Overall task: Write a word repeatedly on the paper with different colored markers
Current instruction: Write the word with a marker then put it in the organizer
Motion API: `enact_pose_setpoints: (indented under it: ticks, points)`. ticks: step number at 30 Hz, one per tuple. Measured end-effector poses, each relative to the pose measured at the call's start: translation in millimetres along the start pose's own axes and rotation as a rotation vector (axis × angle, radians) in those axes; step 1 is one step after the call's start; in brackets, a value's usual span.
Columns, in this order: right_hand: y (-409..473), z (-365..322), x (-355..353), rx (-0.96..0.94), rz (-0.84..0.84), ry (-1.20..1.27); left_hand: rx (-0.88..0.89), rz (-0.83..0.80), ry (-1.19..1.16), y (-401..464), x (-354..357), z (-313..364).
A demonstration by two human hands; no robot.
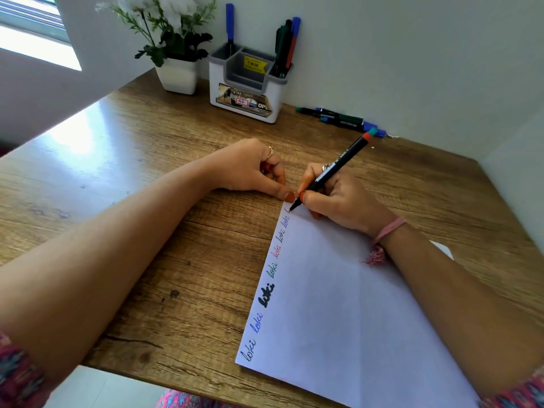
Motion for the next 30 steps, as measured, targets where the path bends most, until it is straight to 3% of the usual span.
enact_pose_setpoints:
  ticks: [30]
  points:
    - [0.5,-1.4,-4.0,-0.006,0.042,-0.02,-0.047,0.011,-0.009,-0.6,-1.8,-2.8]
Point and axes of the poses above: each hand's wrist, its own y-axis towards the middle knuckle, its own x-axis out of the palm, z = x × y, the point moved 10 cm from there along y, towards the middle knuckle, and after that the axes turned 11 degrees about -y, right-handed, at the moved point
